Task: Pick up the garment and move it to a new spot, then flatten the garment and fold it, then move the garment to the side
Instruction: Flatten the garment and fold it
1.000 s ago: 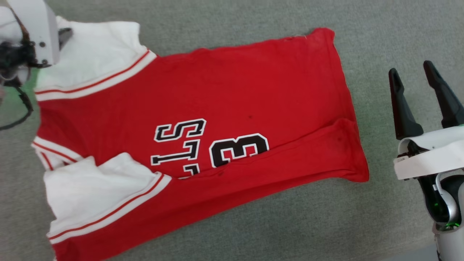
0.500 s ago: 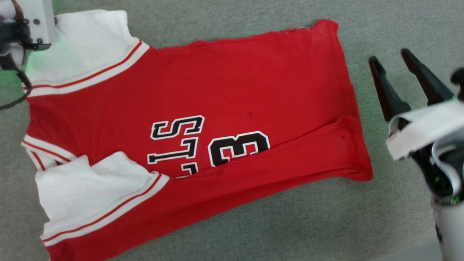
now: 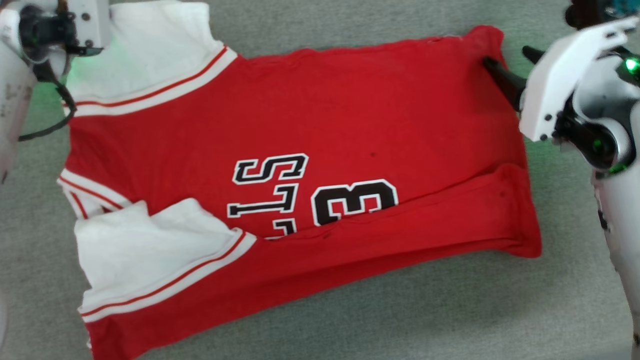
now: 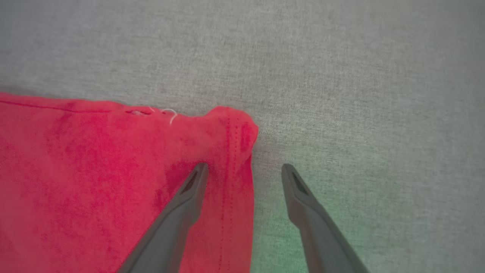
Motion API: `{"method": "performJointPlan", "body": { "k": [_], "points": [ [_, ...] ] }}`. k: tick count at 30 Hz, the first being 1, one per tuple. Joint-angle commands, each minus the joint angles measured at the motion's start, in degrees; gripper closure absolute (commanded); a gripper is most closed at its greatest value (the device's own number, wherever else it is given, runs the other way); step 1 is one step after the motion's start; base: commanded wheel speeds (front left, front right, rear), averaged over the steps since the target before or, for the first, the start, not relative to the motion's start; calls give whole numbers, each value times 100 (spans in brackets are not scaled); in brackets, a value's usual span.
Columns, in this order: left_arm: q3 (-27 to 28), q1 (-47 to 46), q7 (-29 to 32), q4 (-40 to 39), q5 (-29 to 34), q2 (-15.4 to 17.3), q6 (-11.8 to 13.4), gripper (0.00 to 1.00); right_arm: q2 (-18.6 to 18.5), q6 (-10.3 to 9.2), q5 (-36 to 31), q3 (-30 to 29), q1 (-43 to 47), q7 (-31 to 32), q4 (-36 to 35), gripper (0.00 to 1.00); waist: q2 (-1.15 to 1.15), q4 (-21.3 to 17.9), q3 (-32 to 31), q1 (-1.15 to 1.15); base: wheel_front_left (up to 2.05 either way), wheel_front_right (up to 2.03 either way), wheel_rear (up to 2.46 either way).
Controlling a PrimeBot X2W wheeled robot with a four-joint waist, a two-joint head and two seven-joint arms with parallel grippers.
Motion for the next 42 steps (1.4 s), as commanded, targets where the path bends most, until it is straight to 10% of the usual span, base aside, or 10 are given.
{"method": "performJointPlan", "body": {
  "k": [1, 5, 6, 7, 8, 16, 31, 37, 42],
  "points": [
    [-114, 300, 82, 76, 33, -111, -68, 100, -16, -7, 29, 108, -177, 99, 199, 0, 0, 79, 40, 0, 0, 0, 0],
    [-126, 259, -2, 119, 31, -213, -108, 100, -37, -8, 253, 443, -600, 343, 897, 0, 0, 175, 65, 0, 0, 0, 0],
    [-126, 260, -22, 135, 28, -231, -112, 100, -49, -8, 288, 521, -678, 375, 1055, 16, 0, 195, 66, 0, 0, 0, 0],
    [-127, 260, -55, 148, 24, -252, -121, 100, -40, -8, 336, 619, -743, 409, 1189, 69, 0, 218, 62, 0, 0, 0, 0],
    [-124, 258, -88, 161, 25, -269, -121, 100, -54, -8, 365, 734, -804, 462, 1312, 100, 0, 240, 55, 0, 0, 0, 0],
    [-76, 175, -584, 65, 19, -333, -254, 100, -418, -9, 558, 1117, -1010, 121, 1780, 100, 0, 491, -190, 0, 0, 0, 0],
    [-222, 311, -184, -1216, -189, 33, -315, 100, -1658, -8, 1392, 1723, -25, -298, 508, 100, 0, 1139, -1156, 0, 0, 0, 0],
    [-350, 908, 258, -2829, -246, 695, 315, 100, -2134, -8, 1730, 1584, 814, -37, -177, 100, 0, 1345, -1537, 0, 0, 0, 0],
    [-402, 1705, 644, -4935, -424, 1548, 1304, 100, -2332, -8, 1914, 1270, 1595, 232, -562, 100, 0, 1431, -1761, 0, 0, 0, 0]
  ]
}}
